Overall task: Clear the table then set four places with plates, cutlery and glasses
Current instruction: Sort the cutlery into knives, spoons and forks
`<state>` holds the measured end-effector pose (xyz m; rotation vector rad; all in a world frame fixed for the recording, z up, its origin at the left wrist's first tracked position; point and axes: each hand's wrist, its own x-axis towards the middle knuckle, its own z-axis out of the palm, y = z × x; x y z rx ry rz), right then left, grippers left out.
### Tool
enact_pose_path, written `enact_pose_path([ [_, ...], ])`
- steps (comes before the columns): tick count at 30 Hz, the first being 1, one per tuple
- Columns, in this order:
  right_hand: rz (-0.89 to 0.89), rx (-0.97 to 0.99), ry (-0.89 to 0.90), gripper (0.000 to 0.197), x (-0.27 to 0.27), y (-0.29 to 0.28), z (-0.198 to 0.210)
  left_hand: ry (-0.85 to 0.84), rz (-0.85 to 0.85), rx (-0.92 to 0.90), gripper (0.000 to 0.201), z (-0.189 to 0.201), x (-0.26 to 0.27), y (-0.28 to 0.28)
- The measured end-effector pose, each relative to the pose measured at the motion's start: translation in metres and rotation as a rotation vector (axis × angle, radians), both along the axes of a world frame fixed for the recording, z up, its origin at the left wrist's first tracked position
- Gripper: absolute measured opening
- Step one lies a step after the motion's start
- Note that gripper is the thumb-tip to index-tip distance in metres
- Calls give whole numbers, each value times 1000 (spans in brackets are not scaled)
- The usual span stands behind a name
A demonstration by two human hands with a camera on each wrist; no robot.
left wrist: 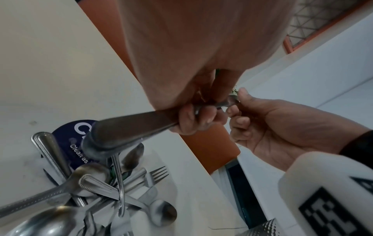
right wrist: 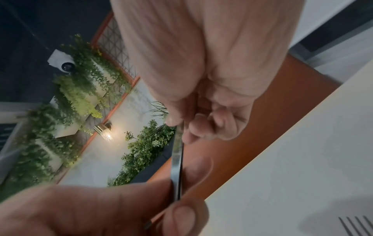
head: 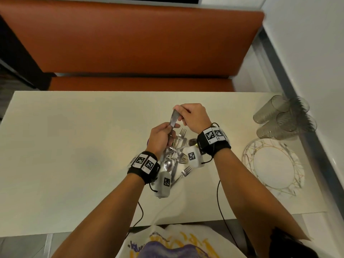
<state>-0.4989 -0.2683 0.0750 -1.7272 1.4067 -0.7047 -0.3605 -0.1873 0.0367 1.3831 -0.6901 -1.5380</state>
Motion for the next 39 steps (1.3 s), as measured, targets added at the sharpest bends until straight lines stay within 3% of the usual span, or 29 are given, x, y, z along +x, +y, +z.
enact_pose_path([
  [4, 14, 28, -42, 23, -1, 3, -1, 24, -38, 31, 35, 6, 6, 3],
  [9, -27, 35, -64, 22, -3, 2, 3, 16, -91, 10, 36, 5, 10, 3],
  [15, -73, 62, -114, 30, -9, -9, -3, -169, -144, -3, 35, -24, 9, 7],
  [18, -116, 151, 57, 36, -22, -11, -33, -230, -58, 85, 34, -34, 8, 8],
  [21, -159, 240, 340, 17, -41, -7, -82, -329, -46, 133, 34, -44, 11, 13],
  [23, -117, 302, 489, 19, -50, 1, -106, -441, -96, 128, 38, -49, 13, 18],
  [25, -36, 243, 591, 23, -53, 8, -120, -516, -125, 116, 42, -58, 13, 23],
  [28, 71, 82, 651, 25, -51, 17, -126, -724, -194, 111, 37, -69, 7, 30],
  [33, 281, -8, 679, 39, -41, 26, -130, -961, -260, 140, 40, -80, -9, 45],
  [39, 393, -42, 709, 43, -41, 41, -138, -1108, -281, 82, 22, -90, -26, 61],
])
